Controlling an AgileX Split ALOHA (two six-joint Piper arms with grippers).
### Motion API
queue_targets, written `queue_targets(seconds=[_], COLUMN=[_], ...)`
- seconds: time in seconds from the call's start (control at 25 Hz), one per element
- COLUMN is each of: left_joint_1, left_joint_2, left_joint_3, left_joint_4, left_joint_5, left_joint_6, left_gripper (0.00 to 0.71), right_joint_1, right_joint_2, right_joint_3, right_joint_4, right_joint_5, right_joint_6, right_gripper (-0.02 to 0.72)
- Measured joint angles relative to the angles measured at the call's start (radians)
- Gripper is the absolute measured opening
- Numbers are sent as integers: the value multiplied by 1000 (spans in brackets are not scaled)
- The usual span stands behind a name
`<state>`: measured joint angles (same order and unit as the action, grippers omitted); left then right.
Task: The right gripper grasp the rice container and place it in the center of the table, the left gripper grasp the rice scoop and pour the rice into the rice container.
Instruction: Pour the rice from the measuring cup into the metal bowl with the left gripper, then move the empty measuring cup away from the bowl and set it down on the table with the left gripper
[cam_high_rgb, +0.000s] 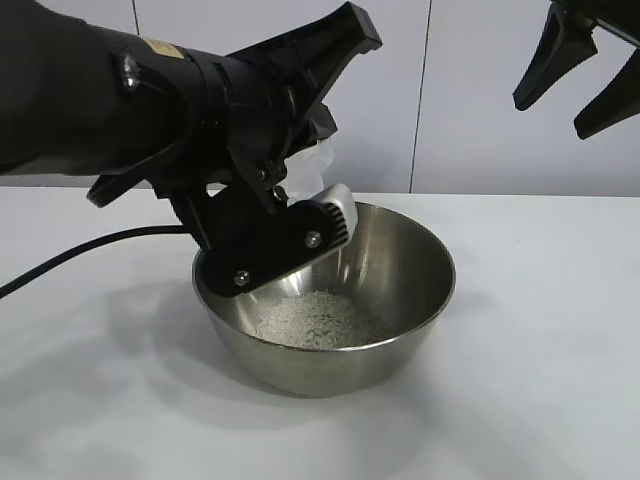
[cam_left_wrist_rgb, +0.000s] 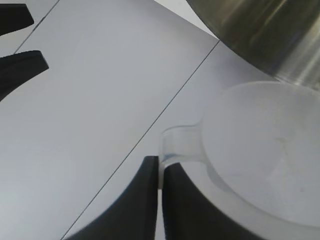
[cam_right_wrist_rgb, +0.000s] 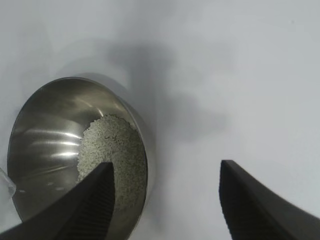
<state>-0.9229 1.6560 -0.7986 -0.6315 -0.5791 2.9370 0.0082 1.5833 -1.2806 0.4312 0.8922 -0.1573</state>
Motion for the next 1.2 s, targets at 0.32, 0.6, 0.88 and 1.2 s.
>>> queue_targets(seconds=[0.32, 0.6, 0.88, 1.2], left_joint_1=[-1, 1, 124, 453], left_joint_2=[0, 0, -58, -191], left_joint_3=[-14, -148, -218, -270], left_joint_4=[-87, -373, -667, -753], left_joint_5=[-9, -35, 62, 460], left_joint_6=[-66, -392, -715, -1254], left_gripper=[9, 9, 9, 9], right_joint_1=[0, 0, 0, 0], right_joint_2=[0, 0, 0, 0], right_joint_3=[0, 0, 0, 0], right_joint_4=[0, 0, 0, 0], right_joint_5=[0, 1, 1, 0], right_joint_6=[0, 0, 0, 0], right_gripper=[422, 422, 422, 422])
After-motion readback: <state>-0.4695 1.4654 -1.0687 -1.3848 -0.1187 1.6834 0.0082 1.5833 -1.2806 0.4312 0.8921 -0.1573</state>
